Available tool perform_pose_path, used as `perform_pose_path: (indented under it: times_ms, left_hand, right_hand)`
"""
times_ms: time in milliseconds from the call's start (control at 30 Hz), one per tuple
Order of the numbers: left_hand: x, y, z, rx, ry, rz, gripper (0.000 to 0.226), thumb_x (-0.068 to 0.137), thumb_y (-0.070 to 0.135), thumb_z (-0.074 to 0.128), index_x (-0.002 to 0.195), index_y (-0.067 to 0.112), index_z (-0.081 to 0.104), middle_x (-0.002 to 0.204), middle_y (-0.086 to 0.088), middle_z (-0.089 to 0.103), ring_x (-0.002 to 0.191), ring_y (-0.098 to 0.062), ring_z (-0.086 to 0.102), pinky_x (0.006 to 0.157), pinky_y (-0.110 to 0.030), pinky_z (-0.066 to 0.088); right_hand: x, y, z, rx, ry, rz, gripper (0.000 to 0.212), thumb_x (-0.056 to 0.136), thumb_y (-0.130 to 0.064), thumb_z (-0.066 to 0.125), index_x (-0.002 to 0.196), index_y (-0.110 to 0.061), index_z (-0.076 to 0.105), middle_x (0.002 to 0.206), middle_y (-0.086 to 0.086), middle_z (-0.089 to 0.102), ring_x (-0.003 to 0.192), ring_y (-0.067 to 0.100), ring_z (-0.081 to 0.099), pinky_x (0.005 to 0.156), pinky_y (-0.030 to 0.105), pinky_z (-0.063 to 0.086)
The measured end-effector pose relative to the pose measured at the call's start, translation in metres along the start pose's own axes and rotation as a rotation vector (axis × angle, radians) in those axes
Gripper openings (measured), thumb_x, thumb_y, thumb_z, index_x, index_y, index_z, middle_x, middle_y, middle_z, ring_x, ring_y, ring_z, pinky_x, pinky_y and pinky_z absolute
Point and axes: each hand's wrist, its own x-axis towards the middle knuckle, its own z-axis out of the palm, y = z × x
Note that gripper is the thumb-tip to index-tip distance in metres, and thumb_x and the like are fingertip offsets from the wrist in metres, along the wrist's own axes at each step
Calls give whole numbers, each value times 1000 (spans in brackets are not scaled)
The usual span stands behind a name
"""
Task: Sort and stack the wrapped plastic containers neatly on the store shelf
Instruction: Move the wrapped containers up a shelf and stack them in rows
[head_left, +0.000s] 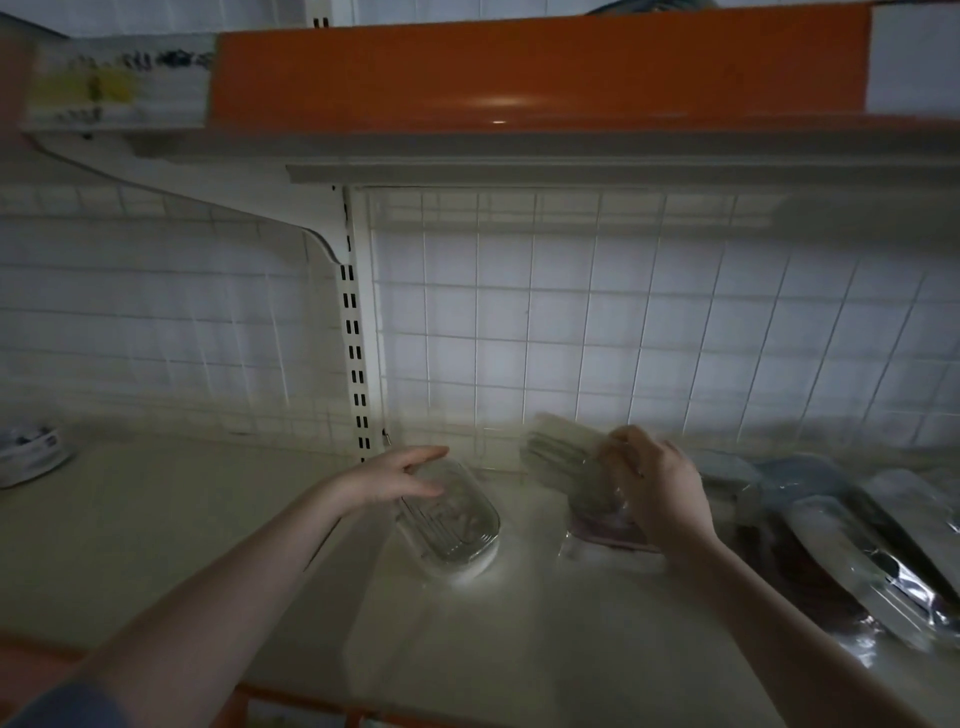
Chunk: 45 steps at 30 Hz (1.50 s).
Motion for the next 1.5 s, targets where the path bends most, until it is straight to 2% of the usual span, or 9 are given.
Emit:
perform_pose_path:
  times_ms: [167, 400, 500, 667, 867, 1133, 1333, 1400, 1500]
  left_hand:
    - [3, -5, 13, 10, -17, 27, 58, 95, 9, 53, 147, 18, 30, 151, 3, 31, 140, -14, 28, 100, -14, 25]
    - [0, -18, 26, 215, 64, 89, 51, 96, 23, 55, 144, 19, 38, 149, 0, 38, 136, -12, 36, 109, -21, 27]
    - [-6, -12, 24, 298, 85, 176, 52, 90, 24, 62, 139, 25, 45, 150, 5, 36, 138, -8, 31, 111, -21, 21]
    - [-11, -3, 25, 339, -111, 175, 56, 89, 28, 65, 140, 30, 43, 155, 9, 21, 142, -6, 18, 107, -14, 13]
    - [-18, -1, 20, 583, -192, 137, 86, 76, 48, 74, 147, 38, 26, 158, 10, 11, 144, -9, 10, 116, -24, 11]
    - [-36, 5, 21, 800, -25, 65, 84, 64, 60, 76, 134, 33, 39, 136, 8, 37, 121, -13, 37, 99, -33, 40]
    - [-53, -1, 38, 705, 70, 10, 86, 67, 62, 71, 132, 20, 34, 142, 2, 30, 127, -17, 33, 101, -34, 38]
    - [-59, 0, 43, 633, 123, -4, 85, 67, 61, 73, 132, 22, 36, 139, 0, 39, 120, -17, 41, 94, -30, 41]
    - [-66, 1, 50, 665, 160, -45, 98, 67, 73, 64, 145, 28, 25, 141, -9, 35, 130, -26, 33, 102, -35, 33]
  right_hand:
    - [8, -6, -3, 135, 24, 245, 26, 94, -33, 50, 94, -11, 64, 88, 12, 67, 86, 32, 58, 66, 33, 38]
    - [13, 15, -3, 95, 38, 394, 23, 95, -21, 44, 101, -12, 64, 101, 17, 65, 90, 34, 56, 67, 33, 36]
    - [14, 19, -1, 48, 93, 368, 24, 96, -20, 41, 98, -13, 64, 100, 16, 62, 90, 33, 52, 72, 36, 40]
    - [11, 7, -4, -6, 144, 250, 27, 95, -27, 43, 101, -13, 65, 105, 14, 61, 96, 31, 50, 81, 38, 38]
    - [0, -4, -1, -332, -202, 131, 62, 82, -68, 46, 128, -27, 50, 123, 5, 55, 114, 28, 49, 94, 38, 35]
    - [-8, -17, -8, -564, -285, 17, 89, 62, -76, 62, 125, -17, 42, 121, 5, 51, 116, 26, 48, 96, 36, 35]
    - [-25, -22, -4, -592, -223, 44, 77, 72, -62, 60, 130, -15, 38, 119, 7, 48, 113, 27, 47, 93, 35, 35]
    - [-35, -25, -5, -571, -189, 59, 77, 73, -62, 61, 132, -17, 39, 118, 8, 47, 112, 29, 46, 93, 36, 35]
    - [-51, -29, -8, -527, -149, 69, 77, 72, -63, 61, 133, -19, 43, 116, 9, 49, 110, 30, 47, 94, 38, 35]
